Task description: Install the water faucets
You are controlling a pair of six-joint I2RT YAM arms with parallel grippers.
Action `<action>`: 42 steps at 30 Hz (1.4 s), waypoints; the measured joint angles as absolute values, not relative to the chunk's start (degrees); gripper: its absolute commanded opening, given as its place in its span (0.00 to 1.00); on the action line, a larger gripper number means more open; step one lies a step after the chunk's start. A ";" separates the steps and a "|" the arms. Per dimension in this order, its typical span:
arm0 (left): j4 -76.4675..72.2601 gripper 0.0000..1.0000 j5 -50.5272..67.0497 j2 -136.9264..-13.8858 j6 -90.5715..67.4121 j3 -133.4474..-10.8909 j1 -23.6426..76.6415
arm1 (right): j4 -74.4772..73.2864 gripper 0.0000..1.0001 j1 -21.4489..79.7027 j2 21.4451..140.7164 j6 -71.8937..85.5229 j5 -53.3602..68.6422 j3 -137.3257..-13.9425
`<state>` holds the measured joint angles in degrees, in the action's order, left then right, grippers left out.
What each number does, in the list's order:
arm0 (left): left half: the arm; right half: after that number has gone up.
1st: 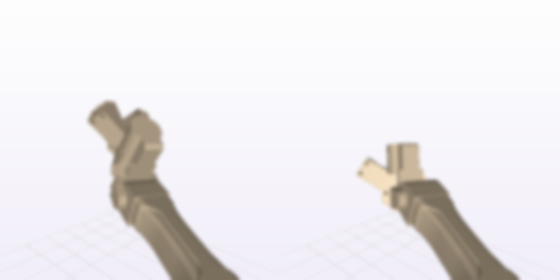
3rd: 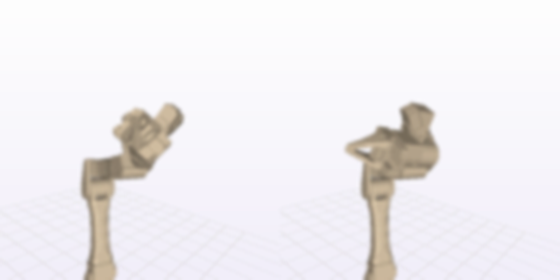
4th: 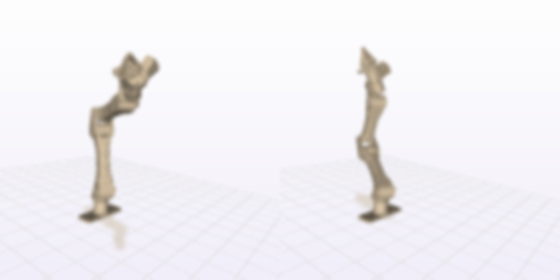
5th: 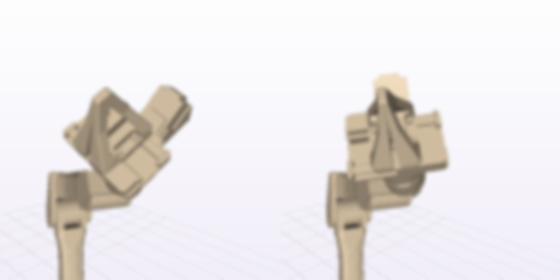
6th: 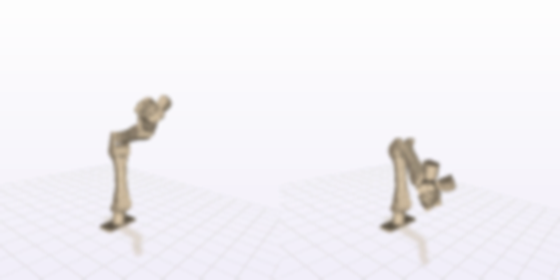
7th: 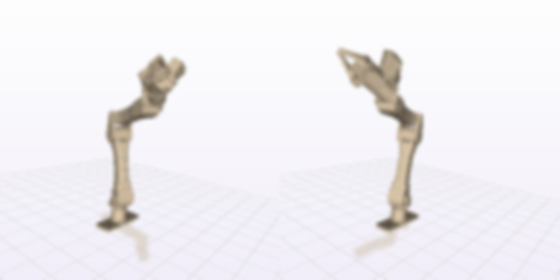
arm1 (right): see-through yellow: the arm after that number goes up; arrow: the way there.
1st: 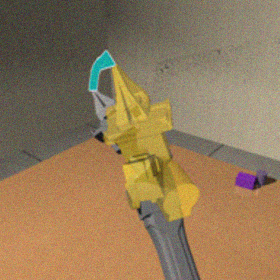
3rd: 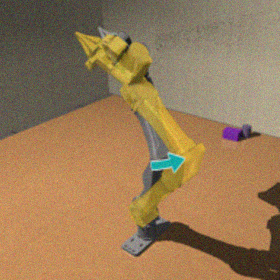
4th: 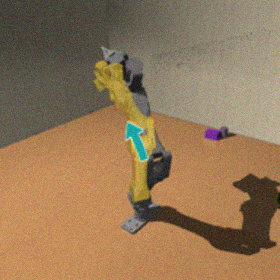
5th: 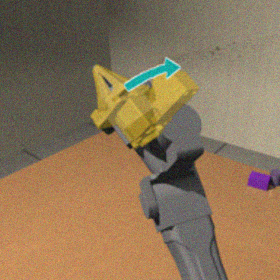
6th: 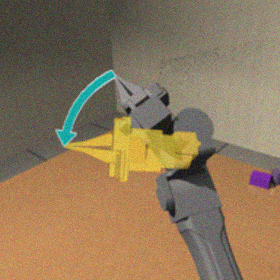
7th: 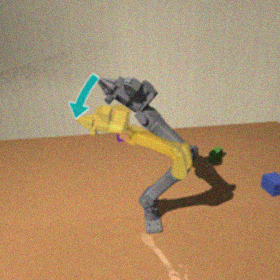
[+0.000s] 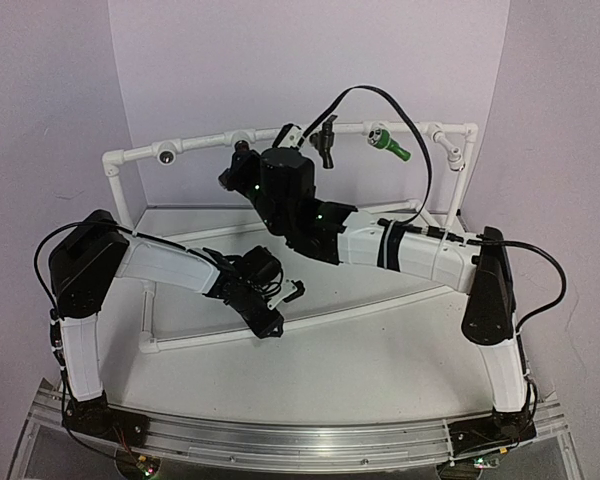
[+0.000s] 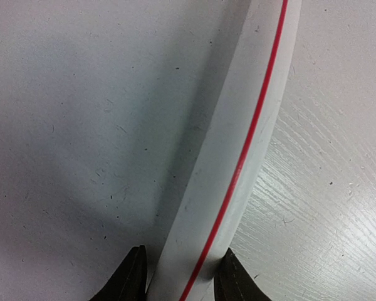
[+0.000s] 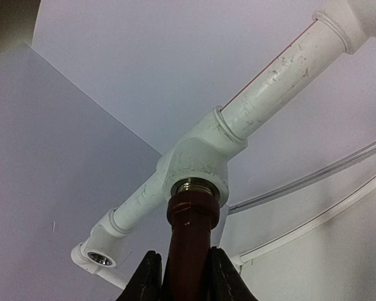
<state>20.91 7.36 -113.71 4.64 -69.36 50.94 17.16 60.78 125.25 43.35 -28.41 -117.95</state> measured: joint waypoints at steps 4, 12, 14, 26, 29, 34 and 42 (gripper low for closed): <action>20.84 0.00 7.33 -113.75 4.73 -69.36 50.92 | 17.97 0.00 60.55 125.51 48.96 -27.53 -117.93; 21.04 0.00 7.33 -114.05 5.08 -69.71 50.70 | 21.11 0.00 60.13 125.96 59.53 -26.12 -117.08; 21.04 0.00 7.33 -114.08 5.28 -69.73 50.59 | 22.09 0.00 60.05 126.18 61.26 -26.06 -116.77; 21.21 0.00 7.27 -114.32 5.65 -70.06 50.49 | 26.76 0.00 60.03 126.57 66.97 -26.69 -114.88; 21.21 0.00 7.27 -114.34 5.74 -70.06 50.46 | 27.94 0.00 60.03 126.82 66.94 -27.08 -114.87; 21.21 0.00 7.24 -114.34 5.76 -70.06 50.43 | 30.85 0.05 60.05 126.60 64.77 -27.20 -113.10; 21.18 0.00 7.07 -114.34 5.74 -70.06 50.46 | 35.87 0.22 60.38 125.19 62.09 -26.68 -108.64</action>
<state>21.18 7.07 -114.34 5.74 -70.06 50.46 35.87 60.38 125.19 62.09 -26.68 -108.64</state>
